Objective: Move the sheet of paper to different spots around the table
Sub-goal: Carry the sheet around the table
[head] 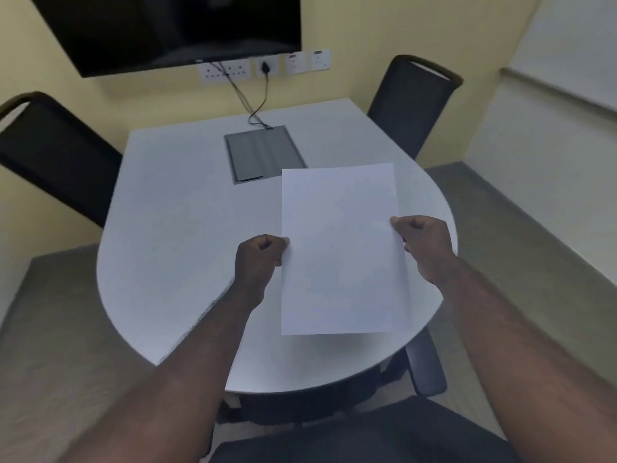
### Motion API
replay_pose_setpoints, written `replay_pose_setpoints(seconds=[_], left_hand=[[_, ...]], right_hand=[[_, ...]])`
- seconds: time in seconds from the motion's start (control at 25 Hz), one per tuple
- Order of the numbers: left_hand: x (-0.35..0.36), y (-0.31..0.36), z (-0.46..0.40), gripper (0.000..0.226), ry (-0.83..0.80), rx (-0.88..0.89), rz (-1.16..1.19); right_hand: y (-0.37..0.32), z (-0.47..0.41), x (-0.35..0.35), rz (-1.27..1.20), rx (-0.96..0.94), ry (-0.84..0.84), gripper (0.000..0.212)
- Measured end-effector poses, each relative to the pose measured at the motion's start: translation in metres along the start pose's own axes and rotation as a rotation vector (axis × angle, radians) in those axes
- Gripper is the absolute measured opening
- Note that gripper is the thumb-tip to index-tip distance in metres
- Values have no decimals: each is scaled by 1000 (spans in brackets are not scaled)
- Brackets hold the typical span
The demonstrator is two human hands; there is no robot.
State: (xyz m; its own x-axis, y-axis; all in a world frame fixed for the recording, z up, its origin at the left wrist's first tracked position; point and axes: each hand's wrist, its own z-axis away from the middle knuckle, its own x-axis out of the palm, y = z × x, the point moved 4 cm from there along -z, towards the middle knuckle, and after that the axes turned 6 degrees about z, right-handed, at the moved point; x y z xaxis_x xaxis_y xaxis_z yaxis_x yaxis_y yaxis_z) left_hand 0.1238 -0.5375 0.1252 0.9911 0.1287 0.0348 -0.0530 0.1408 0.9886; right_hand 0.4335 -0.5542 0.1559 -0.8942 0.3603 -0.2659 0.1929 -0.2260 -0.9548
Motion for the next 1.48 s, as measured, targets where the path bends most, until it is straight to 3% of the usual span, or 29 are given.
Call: replay_pose_setpoints(seconds=[0.24,0.4,0.84,1.16,1.48], left_hand=[[-30,-45,-22,34,165,-37,-51],[-42,-80,-40,27,236,-68,-113],[-51,-183,-60,28,314,-240,-240],[-54,-195,-61,36,341,-273,-312],[-53,-200,-61,24,355,-255,-426]], right_hand=[[32,-51,65,65,-3,-195,18],[69,-77,99,124,11,-243,24],[182,-99,150,275,99,-222,26],[193,-101,163,374,58,-172,22],[198,-101,161,439,52,-154,24]])
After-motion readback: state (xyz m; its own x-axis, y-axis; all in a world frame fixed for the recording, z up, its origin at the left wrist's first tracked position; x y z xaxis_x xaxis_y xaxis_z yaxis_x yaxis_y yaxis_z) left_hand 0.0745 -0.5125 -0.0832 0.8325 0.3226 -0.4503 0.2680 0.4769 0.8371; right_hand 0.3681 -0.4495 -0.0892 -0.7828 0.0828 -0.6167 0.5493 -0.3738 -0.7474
